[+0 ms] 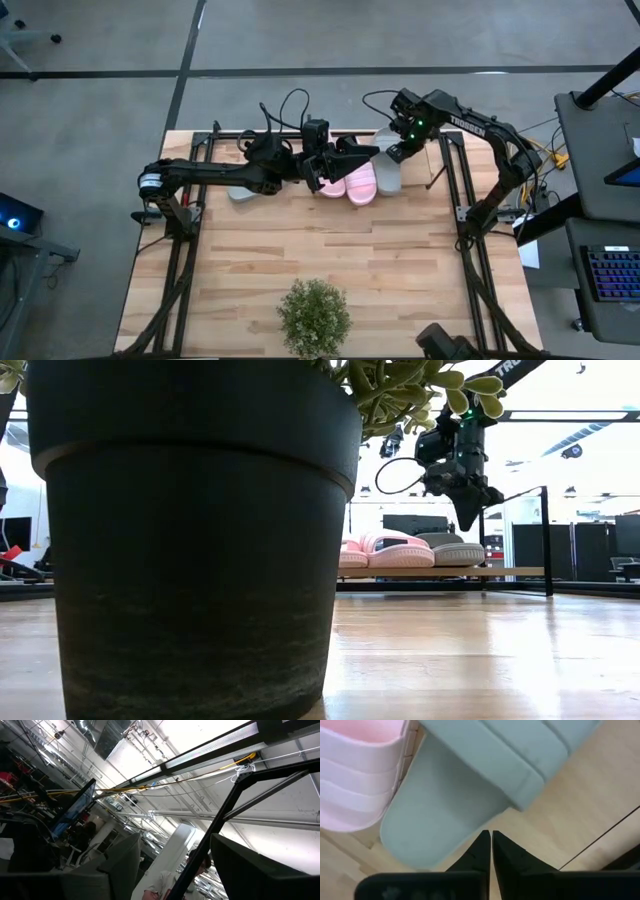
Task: Pick and place slides into the shelf
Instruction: Put the top gray slipper on the shelf
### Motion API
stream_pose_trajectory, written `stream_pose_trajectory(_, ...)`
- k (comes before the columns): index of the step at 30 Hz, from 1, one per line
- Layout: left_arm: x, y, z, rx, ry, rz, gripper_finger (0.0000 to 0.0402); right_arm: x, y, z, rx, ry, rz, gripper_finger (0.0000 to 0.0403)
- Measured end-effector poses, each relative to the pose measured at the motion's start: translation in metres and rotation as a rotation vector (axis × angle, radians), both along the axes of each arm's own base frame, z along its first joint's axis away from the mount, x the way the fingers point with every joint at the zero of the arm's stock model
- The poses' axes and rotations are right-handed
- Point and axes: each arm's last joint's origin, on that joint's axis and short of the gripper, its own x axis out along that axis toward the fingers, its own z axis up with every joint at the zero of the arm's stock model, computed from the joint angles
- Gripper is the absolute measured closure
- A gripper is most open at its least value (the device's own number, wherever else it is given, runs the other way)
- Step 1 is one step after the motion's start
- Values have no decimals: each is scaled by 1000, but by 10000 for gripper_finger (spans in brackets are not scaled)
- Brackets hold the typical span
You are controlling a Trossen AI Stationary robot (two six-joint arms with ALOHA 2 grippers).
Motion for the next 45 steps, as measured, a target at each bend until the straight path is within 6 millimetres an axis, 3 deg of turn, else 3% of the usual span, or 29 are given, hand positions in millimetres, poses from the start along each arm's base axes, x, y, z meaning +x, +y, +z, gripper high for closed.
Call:
stream_pose_trajectory(10,0,0,0,-4,1,-3,177,3,-2,-9,20,54,-26,395)
stream_pose_trajectory(24,0,0,0,-5,2,-4,177,0,6,-8,-32,209,267,395)
stream_pose_trajectory(32,0,0,0,-5,2,-4,177,2,-1,-11,-113,256,347,395)
stream_pose_trajectory(45,0,-2,0,-13,3,-15,177,15,-14,-33,-125,245,375,394)
